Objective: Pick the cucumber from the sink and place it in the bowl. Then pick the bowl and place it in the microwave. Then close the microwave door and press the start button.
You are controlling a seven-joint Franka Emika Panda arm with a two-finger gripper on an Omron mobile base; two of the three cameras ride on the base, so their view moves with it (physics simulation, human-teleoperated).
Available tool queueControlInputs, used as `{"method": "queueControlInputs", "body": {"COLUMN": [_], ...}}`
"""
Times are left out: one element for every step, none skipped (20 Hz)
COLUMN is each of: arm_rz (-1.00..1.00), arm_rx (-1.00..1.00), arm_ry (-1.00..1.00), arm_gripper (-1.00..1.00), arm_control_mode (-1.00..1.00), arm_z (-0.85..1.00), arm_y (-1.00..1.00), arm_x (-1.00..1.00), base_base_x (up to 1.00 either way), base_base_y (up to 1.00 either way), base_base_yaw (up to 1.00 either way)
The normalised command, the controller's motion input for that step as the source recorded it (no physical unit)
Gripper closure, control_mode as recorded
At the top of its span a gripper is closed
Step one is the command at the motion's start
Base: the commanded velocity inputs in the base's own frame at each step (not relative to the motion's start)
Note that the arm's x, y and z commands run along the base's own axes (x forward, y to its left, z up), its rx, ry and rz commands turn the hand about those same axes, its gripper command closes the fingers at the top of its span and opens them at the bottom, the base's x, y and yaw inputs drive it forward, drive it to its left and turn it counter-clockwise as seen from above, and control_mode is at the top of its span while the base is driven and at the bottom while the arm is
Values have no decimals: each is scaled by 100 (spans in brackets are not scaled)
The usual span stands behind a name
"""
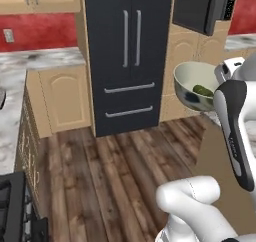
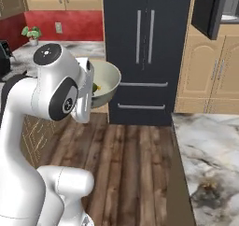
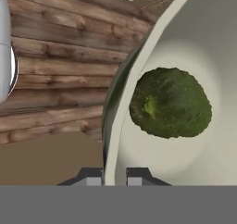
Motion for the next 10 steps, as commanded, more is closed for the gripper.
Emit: {"method": "queueControlInputs", "body": {"arm_rz": [0,0,0,0,0,0,0,0,0,0], "arm_rx": [0,0,0,0,0,0,0,0,0,0], "arm_ry": [0,0,0,0,0,0,0,0,0,0], "arm_gripper": [100,100,100,100,100,100,100,100,100,100], "arm_control_mode": [100,100,100,100,100,100,100,100,100,100], "arm_z": [0,0,0,0,0,0,0,0,0,0], "arm_y": [0,0,0,0,0,0,0,0,0,0], "arm_x": [0,0,0,0,0,0,0,0,0,0], "base_base_x": [100,100,100,100,100,100,100,100,100,100], "base_base_y": [31,28,28,27,26,26,24,23,24,24], "base_base_yaw": [-15,-14,-15,-15,-16,-16,-16,-17,-17,-17]}}
